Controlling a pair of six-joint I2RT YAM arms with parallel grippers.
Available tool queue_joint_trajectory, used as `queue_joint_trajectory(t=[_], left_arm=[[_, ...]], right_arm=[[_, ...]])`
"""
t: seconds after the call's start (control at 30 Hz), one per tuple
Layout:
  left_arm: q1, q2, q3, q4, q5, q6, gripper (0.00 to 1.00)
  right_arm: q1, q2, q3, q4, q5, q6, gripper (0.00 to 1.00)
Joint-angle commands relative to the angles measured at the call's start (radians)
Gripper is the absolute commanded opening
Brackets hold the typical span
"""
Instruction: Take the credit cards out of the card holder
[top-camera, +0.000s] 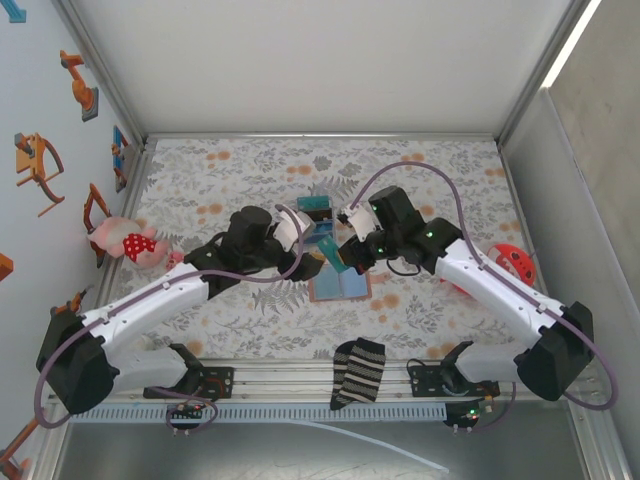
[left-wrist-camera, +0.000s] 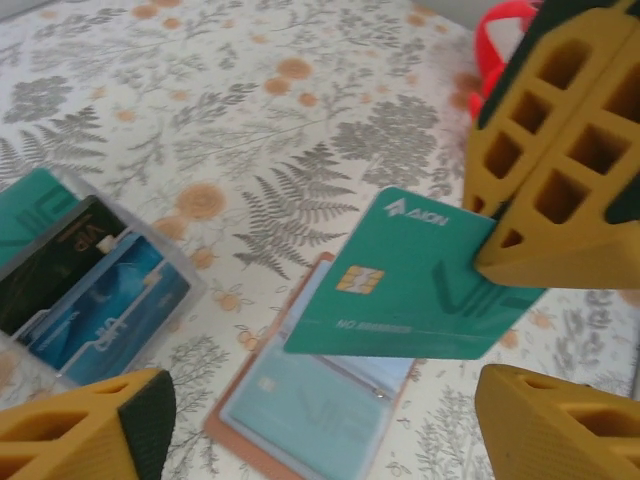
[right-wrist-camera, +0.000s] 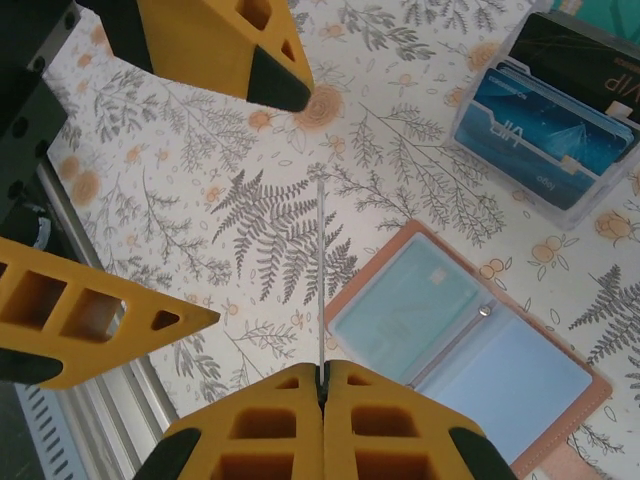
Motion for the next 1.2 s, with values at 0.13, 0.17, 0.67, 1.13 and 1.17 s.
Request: queue_joint_trajectory(t=[0.13, 0.17, 0.67, 1.13, 1.17], left_arm=[[0.011, -0.009, 0.039, -0.077, 0.165, 0.158, 0.68], [0.011, -0.005, 0.046, -0.088, 0.175, 0.163, 0.66], [0.011, 0.04, 0.108, -0.128, 0.319, 0.205, 0.13], [0.013, -0.06, 0.026, -0.027, 0.268, 0.126, 0.0], [0.012, -0.082, 0.01, -0.007, 0.248, 0.101, 0.0]], right_arm=[[0.007, -0.001, 0.063, -0.097, -0.119, -0.134, 0.0], [0.006, 0.0, 0.071, -0.106, -0.138, -0.147, 0.0], [0.007, 0.0, 0.095, -0.145, -0.211, -0.203, 0.0], [0.006, -0.21, -0.058, 0.073, 0.121, -0.05, 0.32], [0.006, -0.245, -0.081, 0.107, 0.136, -0.023, 0.36]])
